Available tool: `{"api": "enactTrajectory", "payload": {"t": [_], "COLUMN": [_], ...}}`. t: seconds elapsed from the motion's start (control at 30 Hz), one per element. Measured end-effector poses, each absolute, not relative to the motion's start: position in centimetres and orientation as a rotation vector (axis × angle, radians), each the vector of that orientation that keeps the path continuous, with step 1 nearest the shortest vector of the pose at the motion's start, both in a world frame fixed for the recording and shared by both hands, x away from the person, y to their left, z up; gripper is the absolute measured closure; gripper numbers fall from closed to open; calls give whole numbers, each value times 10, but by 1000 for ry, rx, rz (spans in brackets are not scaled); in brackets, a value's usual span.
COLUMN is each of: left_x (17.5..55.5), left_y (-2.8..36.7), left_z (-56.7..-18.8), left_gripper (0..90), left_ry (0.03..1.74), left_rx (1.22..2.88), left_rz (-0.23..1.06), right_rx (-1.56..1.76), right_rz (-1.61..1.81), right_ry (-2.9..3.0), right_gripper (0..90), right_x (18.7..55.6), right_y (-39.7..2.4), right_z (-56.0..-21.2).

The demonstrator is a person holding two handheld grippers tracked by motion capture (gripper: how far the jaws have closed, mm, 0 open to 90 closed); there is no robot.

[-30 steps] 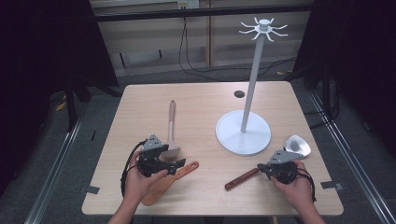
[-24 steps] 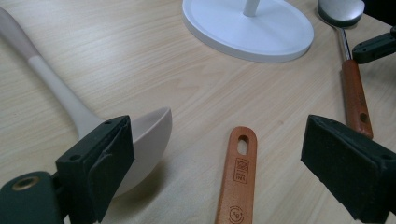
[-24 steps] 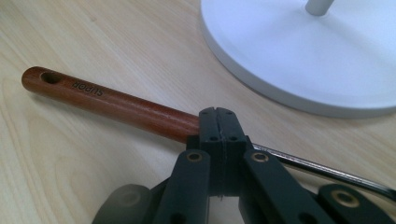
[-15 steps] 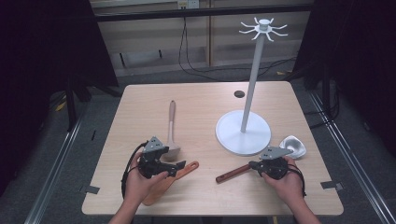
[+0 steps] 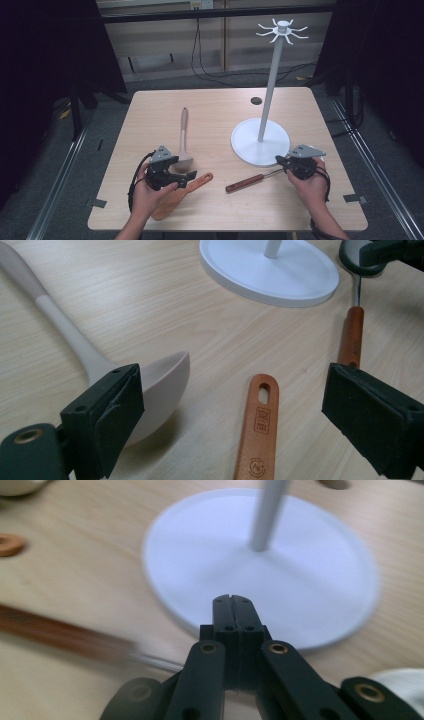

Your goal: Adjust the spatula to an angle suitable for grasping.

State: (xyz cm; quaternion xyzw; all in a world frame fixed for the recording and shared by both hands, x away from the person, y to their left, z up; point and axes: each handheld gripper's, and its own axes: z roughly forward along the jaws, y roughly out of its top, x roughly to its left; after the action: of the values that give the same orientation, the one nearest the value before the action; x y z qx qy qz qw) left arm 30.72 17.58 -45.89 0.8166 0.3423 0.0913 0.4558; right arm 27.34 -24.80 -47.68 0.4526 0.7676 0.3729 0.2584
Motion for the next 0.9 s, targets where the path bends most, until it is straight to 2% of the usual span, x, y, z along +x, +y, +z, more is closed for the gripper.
{"api": "enactTrajectory", "payload": {"t": [0.3,0.9], "left_x": [308,309], "left_y": [179,177], "left_z": [-459,-456], "left_gripper": [94,96], "left_ry": [859,850], "left_rx": [1996,1981], "left_rz": [224,225], "right_rx": [1339,1361], "right_rz": [905,820], "right_ry": [2053,2132], "right_gripper": [900,900], "right_x": [284,293], "right_y": [-283,-290], "right_z": [-492,-503]}}
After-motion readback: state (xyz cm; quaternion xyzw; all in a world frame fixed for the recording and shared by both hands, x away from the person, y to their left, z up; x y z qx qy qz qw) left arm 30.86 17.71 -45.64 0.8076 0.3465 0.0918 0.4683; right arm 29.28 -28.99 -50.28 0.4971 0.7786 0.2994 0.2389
